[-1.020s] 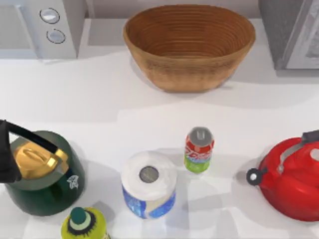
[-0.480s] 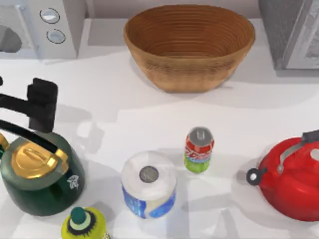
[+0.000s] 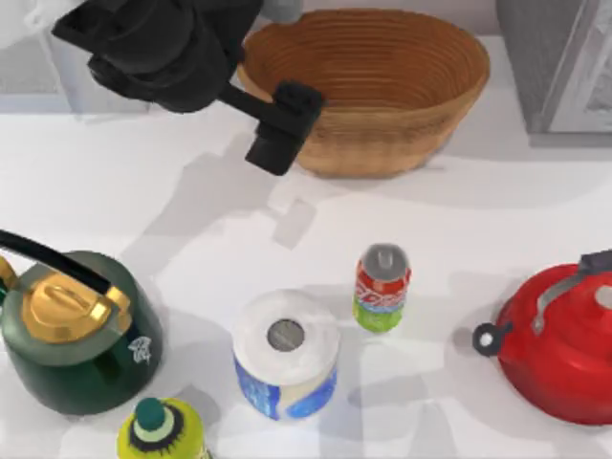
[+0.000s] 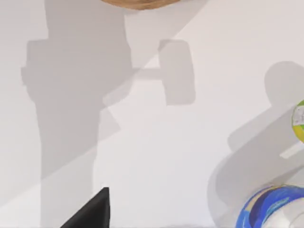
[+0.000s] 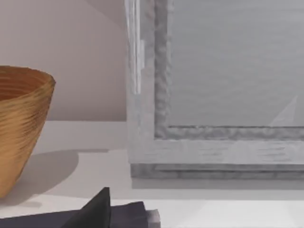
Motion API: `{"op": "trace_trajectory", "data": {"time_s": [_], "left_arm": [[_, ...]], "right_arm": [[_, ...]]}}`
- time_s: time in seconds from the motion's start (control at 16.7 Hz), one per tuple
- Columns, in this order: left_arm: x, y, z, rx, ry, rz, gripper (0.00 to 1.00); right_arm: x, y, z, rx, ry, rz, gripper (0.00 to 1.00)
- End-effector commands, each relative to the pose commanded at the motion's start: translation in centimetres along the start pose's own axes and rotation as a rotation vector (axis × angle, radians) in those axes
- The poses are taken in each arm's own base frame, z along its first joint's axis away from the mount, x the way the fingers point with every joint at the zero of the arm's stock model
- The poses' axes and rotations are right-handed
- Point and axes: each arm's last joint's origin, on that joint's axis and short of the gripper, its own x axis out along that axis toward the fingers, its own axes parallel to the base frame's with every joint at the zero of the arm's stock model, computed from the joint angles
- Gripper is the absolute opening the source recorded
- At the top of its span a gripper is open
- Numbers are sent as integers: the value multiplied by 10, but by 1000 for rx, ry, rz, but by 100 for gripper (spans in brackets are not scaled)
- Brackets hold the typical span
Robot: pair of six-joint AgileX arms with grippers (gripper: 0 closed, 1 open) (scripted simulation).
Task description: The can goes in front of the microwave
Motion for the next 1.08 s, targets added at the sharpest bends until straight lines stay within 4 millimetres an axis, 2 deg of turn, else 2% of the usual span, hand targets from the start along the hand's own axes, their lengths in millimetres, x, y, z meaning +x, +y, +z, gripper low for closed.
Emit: {"op": "trace_trajectory", "data": {"time_s": [0.12,0.24,0.42,0.6,0.72,1.08], "left_arm": [[29,-23,25,47,112,-31,100],[60,-49,42,90,218,-52,100],[103,-85,52,144,355,-68,100],[133,-111,52,181,449,-71,100],[142,-119,51,192,479,-71,100],[145,-118,50,190,482,-70,100]], "right_arm": [[0,0,0,0,0,0,100],[0,0,0,0,0,0,100],[0,0,0,0,0,0,100],[0,0,0,0,0,0,100],[0,0,0,0,0,0,100],[0,0,0,0,0,0,100]]}}
